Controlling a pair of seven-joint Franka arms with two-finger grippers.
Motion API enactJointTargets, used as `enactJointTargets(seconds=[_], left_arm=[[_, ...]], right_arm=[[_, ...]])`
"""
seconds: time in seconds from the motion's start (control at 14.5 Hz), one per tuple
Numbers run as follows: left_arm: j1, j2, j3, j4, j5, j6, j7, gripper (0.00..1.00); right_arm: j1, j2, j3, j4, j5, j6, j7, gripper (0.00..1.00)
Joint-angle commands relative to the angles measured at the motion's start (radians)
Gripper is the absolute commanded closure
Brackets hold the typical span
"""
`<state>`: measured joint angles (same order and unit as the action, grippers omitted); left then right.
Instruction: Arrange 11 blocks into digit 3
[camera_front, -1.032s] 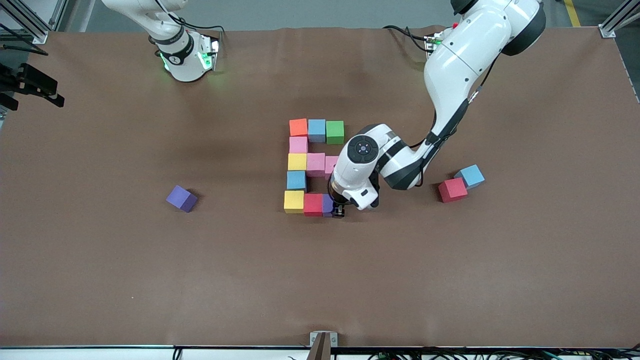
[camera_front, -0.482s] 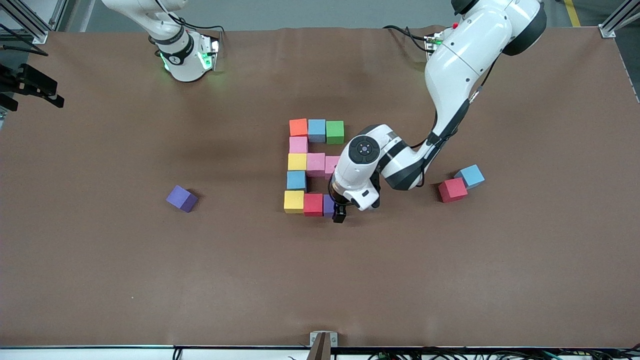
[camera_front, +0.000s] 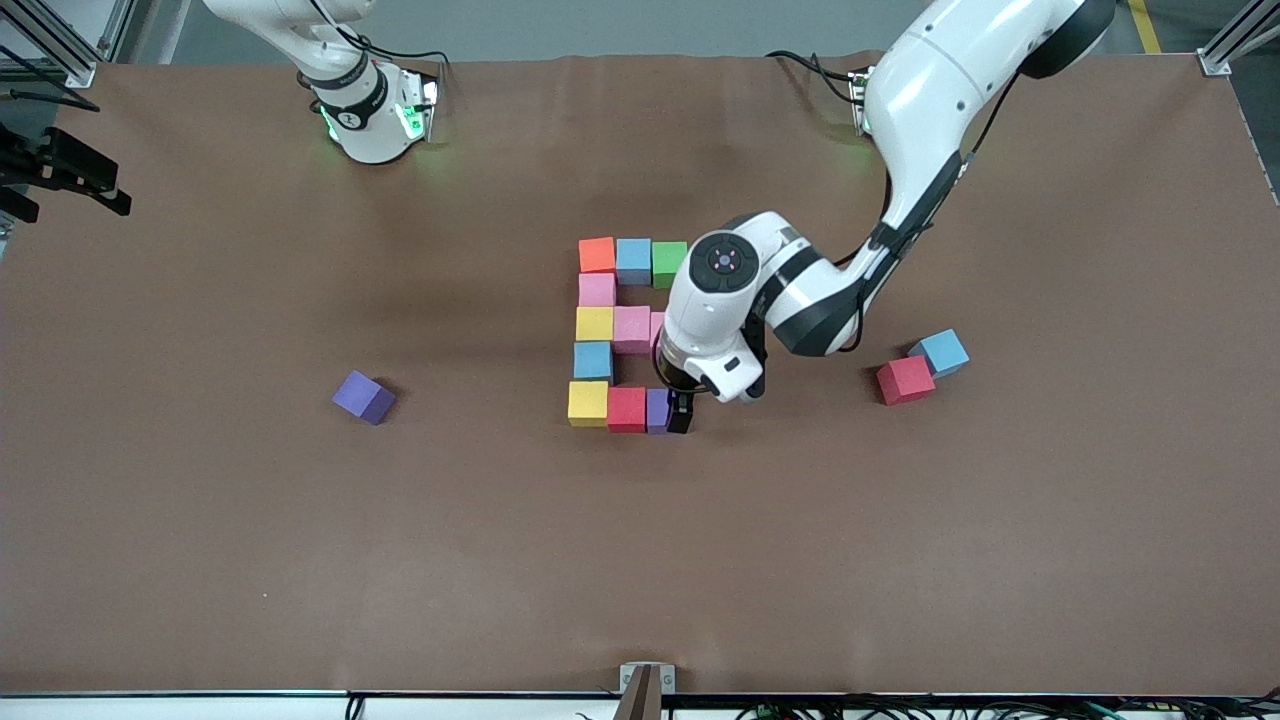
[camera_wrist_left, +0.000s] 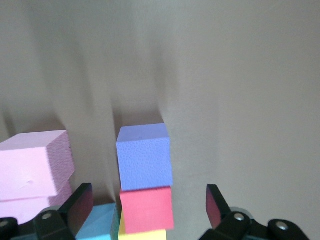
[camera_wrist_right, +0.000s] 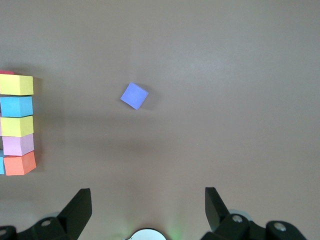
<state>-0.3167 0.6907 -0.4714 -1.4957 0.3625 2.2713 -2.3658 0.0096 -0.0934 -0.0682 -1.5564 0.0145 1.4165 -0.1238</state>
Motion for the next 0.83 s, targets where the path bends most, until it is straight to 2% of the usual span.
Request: enactJointTargets(seconds=[0.0,0.28,0.41,0.76], left_arm=[[0.050,-0.114,-0.007,-0.047,-0.030,-0.105,0.151,0.00],[0.154,-0.207,-0.012,-0.070,-0.163,-0.258,0.766,0.00],[0.212,-0.258,-0.012,-0.115,-0.163,-0.298,0.993,0.00],[0.350,-0.379,-0.012,-0.216,-0.165,-0.306,1.544,0.00]], right_arm=[[-0.005,-0.019,0.010,-0.021,-0.016,0.010,-0.005,0.00],[-0.005,-0.019,0.010,-0.022,-0.019,0.007,-0.007,0.00],[-0.005,-0.019,0.010,-0.022,-0.019,0.007,-0.007,0.00],[-0.005,-0.019,0.010,-0.022,-0.019,0.007,-0.007,0.00]])
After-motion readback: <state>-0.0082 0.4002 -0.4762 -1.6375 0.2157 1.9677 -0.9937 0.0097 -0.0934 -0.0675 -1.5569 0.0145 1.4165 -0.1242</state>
